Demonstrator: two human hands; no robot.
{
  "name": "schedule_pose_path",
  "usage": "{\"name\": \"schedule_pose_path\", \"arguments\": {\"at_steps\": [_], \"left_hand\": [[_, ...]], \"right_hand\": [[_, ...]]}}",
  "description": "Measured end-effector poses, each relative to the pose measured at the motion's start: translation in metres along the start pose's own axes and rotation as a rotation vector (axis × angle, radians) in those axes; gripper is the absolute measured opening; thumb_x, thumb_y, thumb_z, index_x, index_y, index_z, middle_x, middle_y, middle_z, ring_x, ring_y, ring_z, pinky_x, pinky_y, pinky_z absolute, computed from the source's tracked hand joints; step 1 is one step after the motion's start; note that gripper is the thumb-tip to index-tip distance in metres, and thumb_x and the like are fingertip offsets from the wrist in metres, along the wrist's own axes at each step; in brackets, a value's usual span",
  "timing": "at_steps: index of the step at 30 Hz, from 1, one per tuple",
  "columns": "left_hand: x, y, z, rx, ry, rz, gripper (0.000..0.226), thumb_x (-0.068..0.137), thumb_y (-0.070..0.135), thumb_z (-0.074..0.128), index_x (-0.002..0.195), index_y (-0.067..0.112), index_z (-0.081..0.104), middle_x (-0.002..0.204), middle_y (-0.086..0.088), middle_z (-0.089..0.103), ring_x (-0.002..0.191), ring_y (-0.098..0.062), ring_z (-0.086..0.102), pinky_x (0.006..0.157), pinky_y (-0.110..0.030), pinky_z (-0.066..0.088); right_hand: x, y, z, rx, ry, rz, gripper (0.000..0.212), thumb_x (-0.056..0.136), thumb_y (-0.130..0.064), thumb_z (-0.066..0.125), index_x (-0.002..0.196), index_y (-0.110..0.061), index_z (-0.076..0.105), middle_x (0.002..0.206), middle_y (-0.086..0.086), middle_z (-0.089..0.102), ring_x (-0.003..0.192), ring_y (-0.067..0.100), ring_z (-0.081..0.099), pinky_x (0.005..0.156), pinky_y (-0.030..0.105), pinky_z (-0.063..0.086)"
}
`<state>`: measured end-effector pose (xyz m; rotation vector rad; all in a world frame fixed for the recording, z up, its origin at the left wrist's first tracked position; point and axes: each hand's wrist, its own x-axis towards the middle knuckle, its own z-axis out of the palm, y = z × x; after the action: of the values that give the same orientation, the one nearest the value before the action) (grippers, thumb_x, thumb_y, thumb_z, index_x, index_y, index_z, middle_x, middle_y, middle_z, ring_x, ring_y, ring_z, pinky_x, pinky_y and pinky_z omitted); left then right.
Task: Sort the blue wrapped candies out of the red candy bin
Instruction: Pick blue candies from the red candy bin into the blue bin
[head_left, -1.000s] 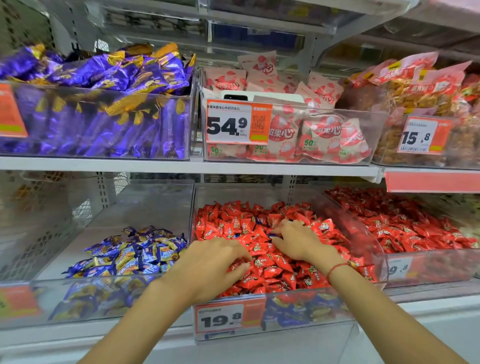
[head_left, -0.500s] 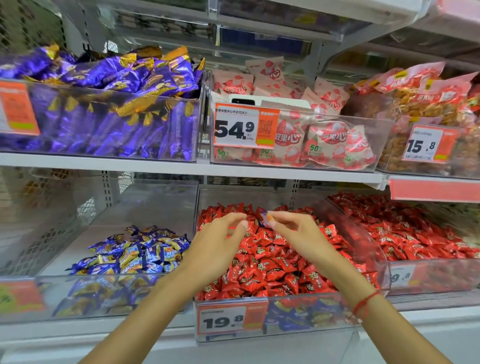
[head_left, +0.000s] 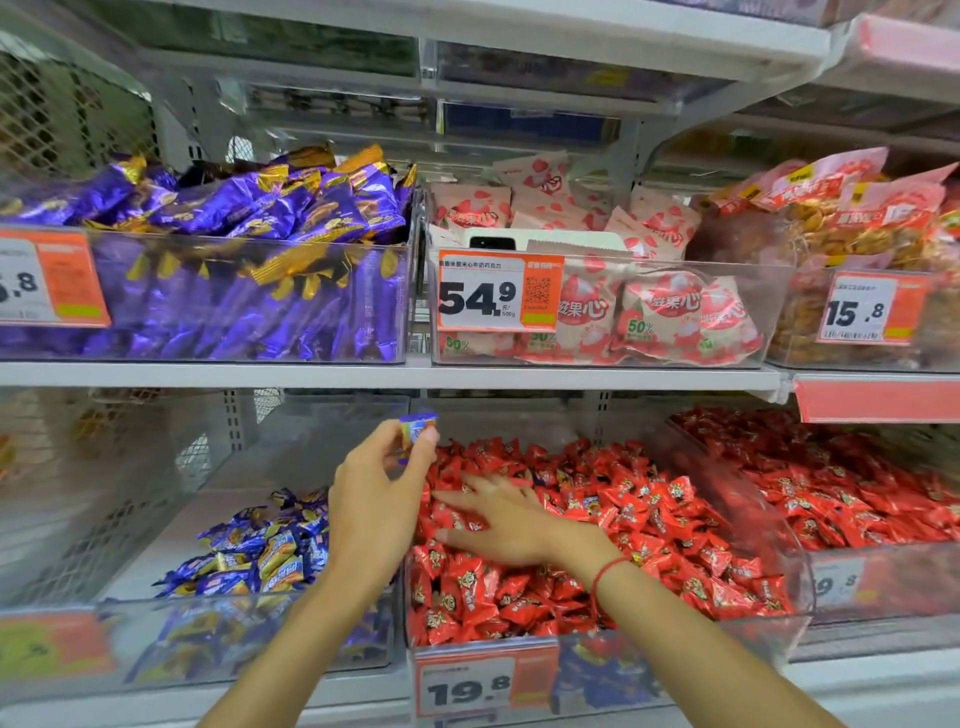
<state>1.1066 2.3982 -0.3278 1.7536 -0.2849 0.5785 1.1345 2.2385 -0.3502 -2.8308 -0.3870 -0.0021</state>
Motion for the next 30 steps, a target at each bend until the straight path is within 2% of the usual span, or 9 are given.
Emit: {"name": "schedule_pose_path", "arguments": {"at_steps": [2, 5, 10, 14, 17, 20, 24, 27, 30], "left_hand": [[-0.001, -0.003, 0.001, 0.039, -0.035, 0.024, 0.047, 0.079, 0.068, 0.050, 0.065, 0.025, 0.038, 0.072, -0.013, 0.061, 0.072, -0.025, 0.060, 0.073, -0.053, 0.054], [0.001, -0.003, -0.005, 0.074, -0.045, 0.033, 0.041, 0.084, 0.060, 0.054, 0.066, 0.026, 0.040, 0.064, -0.003, 0.055, 0.075, -0.027, 0.062, 0.072, -0.050, 0.054], [0.005, -0.010, -0.013, 0.077, -0.158, -0.018, 0.046, 0.073, 0.072, 0.048, 0.066, 0.026, 0.043, 0.084, -0.007, 0.071, 0.090, -0.031, 0.066, 0.077, -0.052, 0.056], [0.001, -0.011, -0.012, 0.159, -0.196, 0.010, 0.038, 0.090, 0.049, 0.058, 0.064, 0.026, 0.041, 0.068, -0.005, 0.061, 0.079, -0.029, 0.064, 0.069, -0.043, 0.048], [0.003, -0.009, -0.012, 0.099, -0.208, -0.010, 0.024, 0.091, 0.042, 0.058, 0.081, 0.021, 0.058, 0.083, 0.003, 0.071, 0.084, -0.013, 0.067, 0.079, -0.047, 0.053], [0.002, -0.008, -0.010, 0.070, -0.238, -0.030, 0.031, 0.088, 0.051, 0.057, 0.092, 0.021, 0.063, 0.092, 0.003, 0.072, 0.091, -0.013, 0.067, 0.082, -0.049, 0.054], [0.000, -0.006, -0.012, 0.053, -0.252, -0.021, 0.066, 0.072, 0.071, 0.049, 0.098, 0.013, 0.062, 0.093, -0.010, 0.071, 0.086, -0.026, 0.068, 0.082, -0.054, 0.054], [0.001, -0.006, -0.014, 0.032, -0.243, -0.018, 0.071, 0.070, 0.072, 0.049, 0.097, 0.007, 0.060, 0.097, -0.017, 0.069, 0.081, -0.030, 0.067, 0.080, -0.053, 0.053], [0.002, -0.004, -0.014, 0.017, -0.243, -0.043, 0.057, 0.079, 0.062, 0.055, 0.095, 0.008, 0.061, 0.089, -0.006, 0.072, 0.084, -0.031, 0.066, 0.080, -0.055, 0.054]], "right_hand": [[-0.006, 0.008, 0.006, -0.112, -0.109, 0.069, 0.056, 0.095, -0.062, 0.035, 0.147, -0.043, 0.026, 0.161, -0.003, 0.014, 0.148, 0.021, 0.007, 0.117, 0.055, 0.005], [-0.024, 0.018, -0.011, -0.229, -0.098, 0.075, 0.048, 0.099, -0.051, 0.035, 0.145, -0.038, 0.033, 0.154, 0.000, 0.031, 0.143, 0.022, 0.024, 0.114, 0.056, 0.015], [-0.058, 0.045, -0.043, -0.396, -0.121, 0.126, 0.042, 0.098, -0.031, 0.039, 0.139, -0.041, 0.042, 0.149, -0.002, 0.036, 0.138, 0.021, 0.034, 0.112, 0.048, 0.023], [-0.067, 0.057, -0.065, -0.469, -0.168, 0.182, 0.042, 0.095, -0.025, 0.045, 0.133, -0.042, 0.052, 0.149, -0.003, 0.038, 0.139, 0.023, 0.031, 0.112, 0.044, 0.026], [-0.061, 0.050, -0.073, -0.398, -0.060, 0.146, 0.045, 0.087, -0.018, 0.053, 0.129, -0.035, 0.056, 0.144, 0.000, 0.043, 0.135, 0.023, 0.035, 0.110, 0.042, 0.033], [-0.040, 0.028, -0.059, -0.108, 0.072, 0.022, 0.042, 0.087, -0.009, 0.050, 0.121, -0.029, 0.061, 0.136, -0.002, 0.053, 0.122, 0.020, 0.050, 0.103, 0.040, 0.041], [-0.008, 0.016, -0.026, -0.128, 0.001, 0.057, 0.033, 0.097, -0.031, 0.050, 0.127, -0.025, 0.060, 0.136, 0.001, 0.056, 0.119, 0.025, 0.056, 0.101, 0.040, 0.044], [0.008, 0.020, -0.020, -0.332, -0.049, 0.245, 0.053, 0.088, -0.045, 0.061, 0.130, -0.014, 0.055, 0.134, 0.009, 0.055, 0.122, 0.030, 0.053, 0.096, 0.039, 0.044], [0.020, 0.016, -0.023, -0.357, -0.060, 0.271, 0.050, 0.085, -0.038, 0.068, 0.123, -0.009, 0.053, 0.130, 0.012, 0.056, 0.117, 0.032, 0.055, 0.093, 0.039, 0.045]]}}
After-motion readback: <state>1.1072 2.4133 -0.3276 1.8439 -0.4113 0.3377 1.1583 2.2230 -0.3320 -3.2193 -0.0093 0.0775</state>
